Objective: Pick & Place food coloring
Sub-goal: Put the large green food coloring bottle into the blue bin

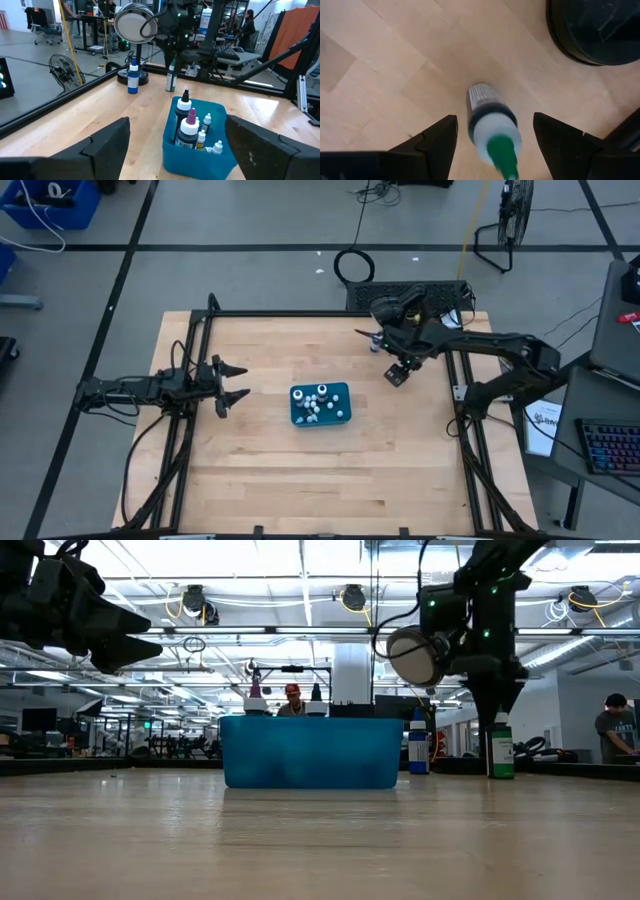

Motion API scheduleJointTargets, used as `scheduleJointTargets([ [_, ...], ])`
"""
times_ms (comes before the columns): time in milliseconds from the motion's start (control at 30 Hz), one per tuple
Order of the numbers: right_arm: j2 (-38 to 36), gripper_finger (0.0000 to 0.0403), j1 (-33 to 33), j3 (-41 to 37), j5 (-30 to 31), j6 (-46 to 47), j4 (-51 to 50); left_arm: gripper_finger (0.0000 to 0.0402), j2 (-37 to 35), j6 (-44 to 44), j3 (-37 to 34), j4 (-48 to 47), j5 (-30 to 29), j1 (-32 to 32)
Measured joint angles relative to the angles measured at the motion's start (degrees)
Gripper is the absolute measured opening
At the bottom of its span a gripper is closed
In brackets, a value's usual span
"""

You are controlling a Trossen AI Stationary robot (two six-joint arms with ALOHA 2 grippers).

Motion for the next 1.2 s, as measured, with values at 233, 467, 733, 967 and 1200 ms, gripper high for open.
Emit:
scheduleJointTargets([
  [233,4.7,0.0247,-0.1,0.0,0.0,-0.2,0.4,0.0318,0.0,0.0,0.0,0.0,0.0,0.0],
  [467,6.2,0.0247,-0.1,0.0,0.0,-0.2,-0.1,0.0311,0.0,0.0,0.0,0.0,0.0,0.0],
  [733,6.2,0.0215,0.1,0.0,0.0,0.4,-2.7,0.0322,0.0,0.0,0.0,0.0,0.0,0.0],
  [967,5.8,0.0124,3.7,-0.1,0.0,-1.1,-2.3,0.0311,0.0,0.0,0.0,0.0,0.0,0.0],
  [1200,4.3,0.0123,11.6,0.0,-1.7,-0.9,4.7,0.0308,0.0,0.0,0.0,0.0,0.0,0.0],
])
